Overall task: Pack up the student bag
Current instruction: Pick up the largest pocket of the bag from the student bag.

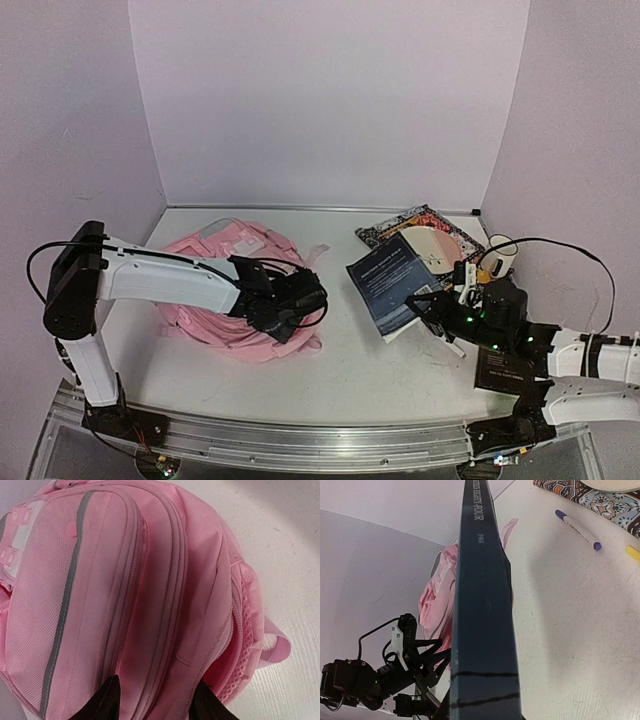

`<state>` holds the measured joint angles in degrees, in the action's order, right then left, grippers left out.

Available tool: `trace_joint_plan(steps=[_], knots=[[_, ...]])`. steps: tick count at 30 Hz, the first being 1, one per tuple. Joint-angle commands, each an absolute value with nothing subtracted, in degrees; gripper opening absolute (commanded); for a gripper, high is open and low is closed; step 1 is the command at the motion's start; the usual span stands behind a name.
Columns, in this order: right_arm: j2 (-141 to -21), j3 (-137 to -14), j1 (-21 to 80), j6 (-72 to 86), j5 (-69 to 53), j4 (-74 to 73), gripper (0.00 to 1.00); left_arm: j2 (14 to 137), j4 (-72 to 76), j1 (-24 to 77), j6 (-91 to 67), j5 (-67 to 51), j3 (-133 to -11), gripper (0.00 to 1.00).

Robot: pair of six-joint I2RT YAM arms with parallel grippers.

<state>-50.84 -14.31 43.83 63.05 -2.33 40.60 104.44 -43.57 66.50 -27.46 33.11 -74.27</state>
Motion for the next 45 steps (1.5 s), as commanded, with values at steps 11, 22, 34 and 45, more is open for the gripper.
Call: trace_joint_plan(steps=[11, 22, 34, 45], knots=[[-52.0, -18.8, 44.1, 62.8, -4.5, 50.9, 0.00, 111.4, -45.2, 66.9, -27.2, 34.7, -78.3, 0.27], [-56.4, -21.6, 44.1, 62.7, -12.1, 53.4, 0.00, 103.1, -47.7, 66.8, -25.8, 38.9, -84.0, 0.00], [-57.5, -20.0, 44.2, 67.8, -19.2, 58.9, 0.00, 101.3, -50.3, 64.1, -20.0, 43.7, -96.4, 0.00], [-69.3, -22.2, 44.6, 73.2, -24.7, 74.8, 0.00, 100.1, -50.2, 63.0, -19.5, 39.4, -101.3, 0.00]])
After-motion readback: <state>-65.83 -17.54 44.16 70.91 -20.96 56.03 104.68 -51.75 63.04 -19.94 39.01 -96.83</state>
